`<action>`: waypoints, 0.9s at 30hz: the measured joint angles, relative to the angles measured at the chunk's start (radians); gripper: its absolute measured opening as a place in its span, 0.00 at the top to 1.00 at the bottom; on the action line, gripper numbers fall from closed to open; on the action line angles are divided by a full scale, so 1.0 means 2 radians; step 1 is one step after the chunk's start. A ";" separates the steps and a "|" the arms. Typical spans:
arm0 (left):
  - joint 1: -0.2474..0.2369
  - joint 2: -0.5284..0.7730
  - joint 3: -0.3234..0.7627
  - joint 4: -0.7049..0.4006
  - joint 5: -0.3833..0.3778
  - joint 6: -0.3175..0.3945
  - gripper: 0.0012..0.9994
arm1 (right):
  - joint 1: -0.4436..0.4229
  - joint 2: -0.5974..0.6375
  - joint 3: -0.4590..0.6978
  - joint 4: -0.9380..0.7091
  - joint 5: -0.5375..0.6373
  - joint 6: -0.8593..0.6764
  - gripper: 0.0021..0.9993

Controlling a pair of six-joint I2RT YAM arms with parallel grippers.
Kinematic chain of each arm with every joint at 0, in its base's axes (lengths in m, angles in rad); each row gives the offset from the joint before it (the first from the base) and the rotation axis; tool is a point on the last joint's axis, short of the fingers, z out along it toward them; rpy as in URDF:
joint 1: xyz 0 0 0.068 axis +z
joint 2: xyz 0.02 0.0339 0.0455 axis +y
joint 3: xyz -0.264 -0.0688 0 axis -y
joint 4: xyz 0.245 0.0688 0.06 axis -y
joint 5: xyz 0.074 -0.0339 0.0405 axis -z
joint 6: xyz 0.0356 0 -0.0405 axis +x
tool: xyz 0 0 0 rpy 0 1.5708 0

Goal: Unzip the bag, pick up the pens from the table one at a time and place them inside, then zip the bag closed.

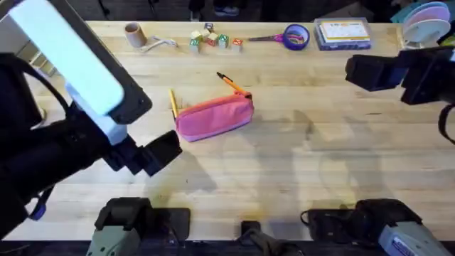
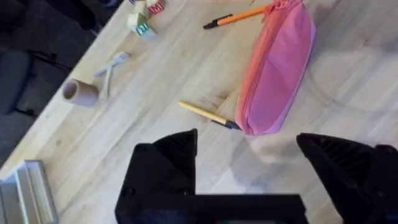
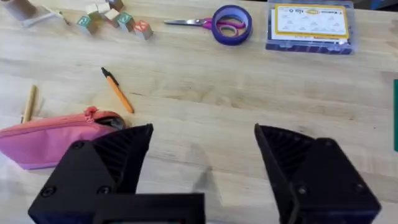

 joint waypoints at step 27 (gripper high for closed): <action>0.162 0.268 -0.011 0.010 0.254 0.219 0.01 | 0.000 0.000 0.000 0.000 0.000 0.000 0.00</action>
